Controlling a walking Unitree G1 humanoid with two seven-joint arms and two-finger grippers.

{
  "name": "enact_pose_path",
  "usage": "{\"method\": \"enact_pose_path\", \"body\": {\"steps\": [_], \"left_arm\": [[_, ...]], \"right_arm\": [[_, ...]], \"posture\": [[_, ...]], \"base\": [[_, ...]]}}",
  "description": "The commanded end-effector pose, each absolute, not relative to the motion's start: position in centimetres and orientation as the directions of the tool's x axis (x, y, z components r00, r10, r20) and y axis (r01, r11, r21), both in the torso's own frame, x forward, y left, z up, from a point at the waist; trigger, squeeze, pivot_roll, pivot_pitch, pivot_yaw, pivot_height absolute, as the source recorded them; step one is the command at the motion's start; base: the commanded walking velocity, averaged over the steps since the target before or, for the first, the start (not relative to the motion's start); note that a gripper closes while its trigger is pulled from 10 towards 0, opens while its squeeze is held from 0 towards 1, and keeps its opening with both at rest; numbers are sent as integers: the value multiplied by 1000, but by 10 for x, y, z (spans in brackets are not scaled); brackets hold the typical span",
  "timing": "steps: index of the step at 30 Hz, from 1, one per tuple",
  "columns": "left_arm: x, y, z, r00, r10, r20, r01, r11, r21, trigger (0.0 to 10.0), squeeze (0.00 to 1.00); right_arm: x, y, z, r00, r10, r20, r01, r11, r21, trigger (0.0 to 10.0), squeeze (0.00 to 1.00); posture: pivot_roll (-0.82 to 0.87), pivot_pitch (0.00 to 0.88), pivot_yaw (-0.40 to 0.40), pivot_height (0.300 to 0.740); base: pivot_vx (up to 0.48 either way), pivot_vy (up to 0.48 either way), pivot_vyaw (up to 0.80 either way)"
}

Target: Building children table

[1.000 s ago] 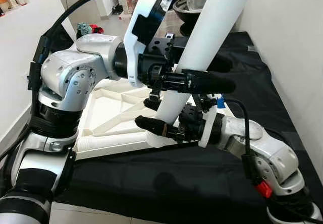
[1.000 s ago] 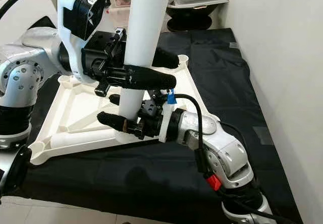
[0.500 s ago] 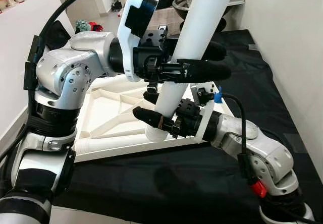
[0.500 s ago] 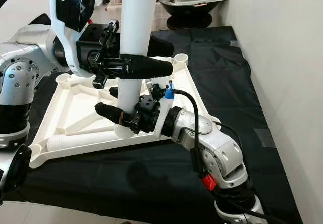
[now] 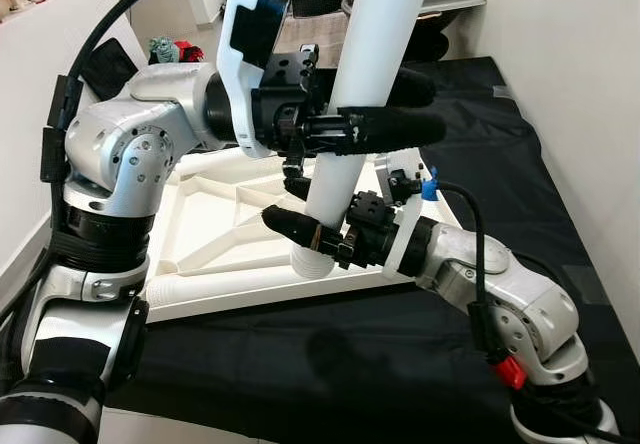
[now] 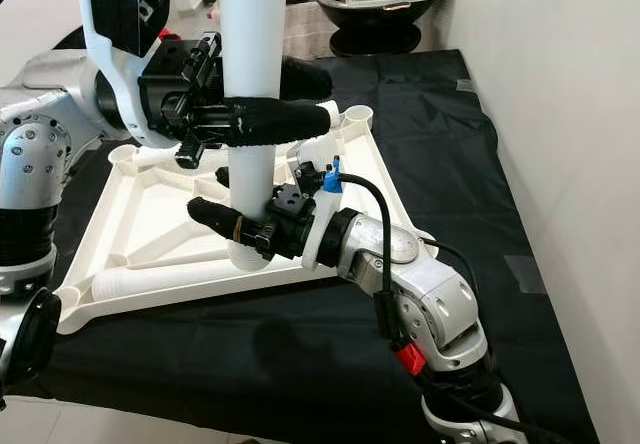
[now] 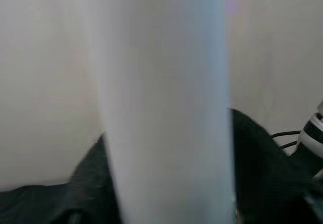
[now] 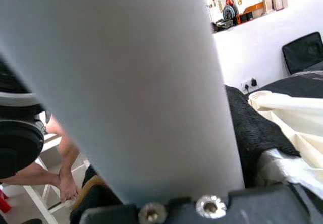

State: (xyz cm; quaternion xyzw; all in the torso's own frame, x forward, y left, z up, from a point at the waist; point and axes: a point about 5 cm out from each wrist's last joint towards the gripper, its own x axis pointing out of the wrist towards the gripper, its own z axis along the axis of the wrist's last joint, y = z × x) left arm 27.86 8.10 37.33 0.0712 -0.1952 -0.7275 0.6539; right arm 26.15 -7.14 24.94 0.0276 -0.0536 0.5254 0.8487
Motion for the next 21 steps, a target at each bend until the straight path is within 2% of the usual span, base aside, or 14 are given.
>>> {"method": "enact_pose_path", "body": {"steps": [1, 7, 9, 13, 14, 15, 17, 18, 19, 21], "left_arm": [[276, 82, 375, -152, -974, 168, 919, -77, 385, 10000, 1000], [276, 88, 392, -143, -962, 234, 916, -39, 398, 10000, 1000], [274, 99, 403, -124, -955, 269, 912, -3, 410, 10000, 1000], [269, 121, 414, -48, -953, 300, 880, 102, 463, 10000, 1000], [269, 121, 414, -48, -953, 300, 880, 102, 463, 10000, 1000], [267, 131, 421, -9, -944, 329, 863, 158, 479, 10000, 1000], [267, 131, 421, -9, -944, 329, 863, 158, 479, 10000, 1000], [267, 136, 425, 17, -935, 353, 854, 198, 481, 10000, 1000], [267, 136, 425, 17, -935, 353, 854, 198, 481, 10000, 1000], [267, 152, 431, 100, -898, 428, 833, 311, 458, 10000, 1000]], "right_arm": [[268, -79, 256, 494, 855, 156, -864, 503, -17, 0, 0], [274, -83, 251, 550, 827, 119, -829, 558, -46, 0, 0], [280, -89, 248, 601, 792, 110, -792, 608, -49, 0, 0], [290, -104, 241, 693, 716, 77, -712, 698, -79, 0, 0], [290, -104, 241, 693, 716, 77, -712, 698, -79, 0, 0], [293, -109, 238, 729, 681, 67, -676, 732, -90, 0, 0], [293, -109, 238, 729, 681, 67, -676, 732, -90, 0, 0], [297, -114, 237, 756, 651, 67, -644, 759, -99, 0, 0], [297, -114, 237, 756, 651, 67, -644, 759, -99, 0, 0], [306, -127, 237, 822, 564, 78, -555, 824, -113, 0, 0]], "posture": [[-100, 46, 88, 740], [-100, 48, 85, 740], [-96, 49, 82, 740], [-88, 52, 75, 740], [-88, 52, 75, 740], [-84, 53, 70, 740], [-84, 53, 70, 740], [-84, 53, 70, 740], [-84, 53, 70, 740], [-80, 62, 68, 740]], "base": [[0, 0, 0], [0, 0, 0], [0, 0, 0], [0, 0, 0], [0, 0, 0], [0, 0, 0], [0, 0, 0], [0, 0, 0], [0, 0, 0], [0, 0, 0]]}}
